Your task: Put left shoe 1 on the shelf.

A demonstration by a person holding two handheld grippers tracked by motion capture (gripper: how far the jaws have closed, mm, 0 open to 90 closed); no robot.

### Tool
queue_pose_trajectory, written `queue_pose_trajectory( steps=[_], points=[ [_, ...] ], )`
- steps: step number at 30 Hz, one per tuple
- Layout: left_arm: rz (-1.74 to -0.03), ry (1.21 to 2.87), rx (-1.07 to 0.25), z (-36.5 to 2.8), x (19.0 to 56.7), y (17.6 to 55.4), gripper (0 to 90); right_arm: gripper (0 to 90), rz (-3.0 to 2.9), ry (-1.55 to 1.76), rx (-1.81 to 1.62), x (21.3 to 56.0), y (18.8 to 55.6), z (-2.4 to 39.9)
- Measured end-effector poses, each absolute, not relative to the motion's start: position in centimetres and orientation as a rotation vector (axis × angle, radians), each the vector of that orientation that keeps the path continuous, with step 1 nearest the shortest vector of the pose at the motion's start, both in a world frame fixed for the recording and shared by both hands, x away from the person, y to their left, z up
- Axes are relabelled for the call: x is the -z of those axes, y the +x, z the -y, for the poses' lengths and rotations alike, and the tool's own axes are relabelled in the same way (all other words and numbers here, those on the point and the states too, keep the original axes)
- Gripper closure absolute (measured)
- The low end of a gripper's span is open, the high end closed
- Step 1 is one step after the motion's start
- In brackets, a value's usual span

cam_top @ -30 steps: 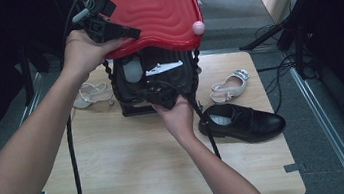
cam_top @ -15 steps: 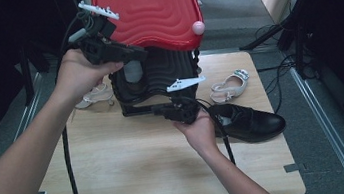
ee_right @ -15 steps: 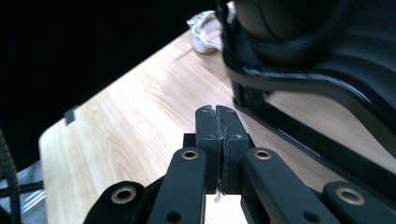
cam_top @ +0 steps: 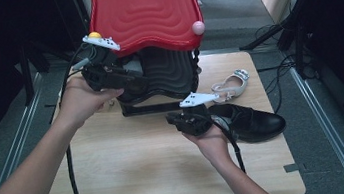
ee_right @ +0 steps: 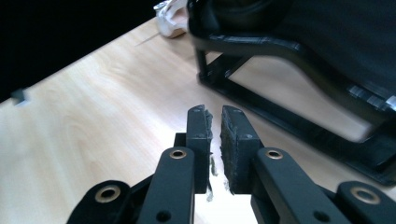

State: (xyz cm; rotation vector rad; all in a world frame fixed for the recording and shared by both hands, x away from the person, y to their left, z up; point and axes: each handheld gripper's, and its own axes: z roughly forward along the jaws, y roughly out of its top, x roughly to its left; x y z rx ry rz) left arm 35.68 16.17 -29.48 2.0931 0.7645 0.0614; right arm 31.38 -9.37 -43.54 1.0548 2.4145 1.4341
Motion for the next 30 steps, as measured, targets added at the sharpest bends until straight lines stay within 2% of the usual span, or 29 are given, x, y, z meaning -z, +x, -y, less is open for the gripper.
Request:
queue_pose_trajectory(
  steps=[3,6,13,17,23,28,30],
  points=[
    [-0.766,2.089,-0.045,-16.4,30.6,35.3,64.0,79.0,-2.48,1.124,-1.524,43.9,31.7,10.5],
    [-0.775,2.076,-0.026,-16.9,32.1,34.9,61.2,72.1,-2.501,1.153,-1.563,44.1,31.6,11.9],
    [-0.804,2.075,-0.022,-17.4,34.1,34.4,54.7,65.8,-2.547,1.107,-1.535,43.7,31.1,14.0],
    [-0.805,2.073,-0.007,-17.5,35.4,34.2,49.9,58.9,-2.542,1.075,-1.542,43.3,30.8,15.2],
    [-0.816,2.086,0.021,-17.3,38.0,33.8,48.2,64.7,-2.543,1.069,-1.516,43.4,30.8,17.2],
    [-0.82,2.096,0.03,-17.3,40.4,33.1,48.3,66.3,-2.558,1.165,-1.431,44.1,31.1,18.7],
    [-0.833,2.078,0.071,-17.5,41.3,33.1,49.2,66.3,-2.551,1.191,-1.419,44.3,31.1,19.2]
  ],
)
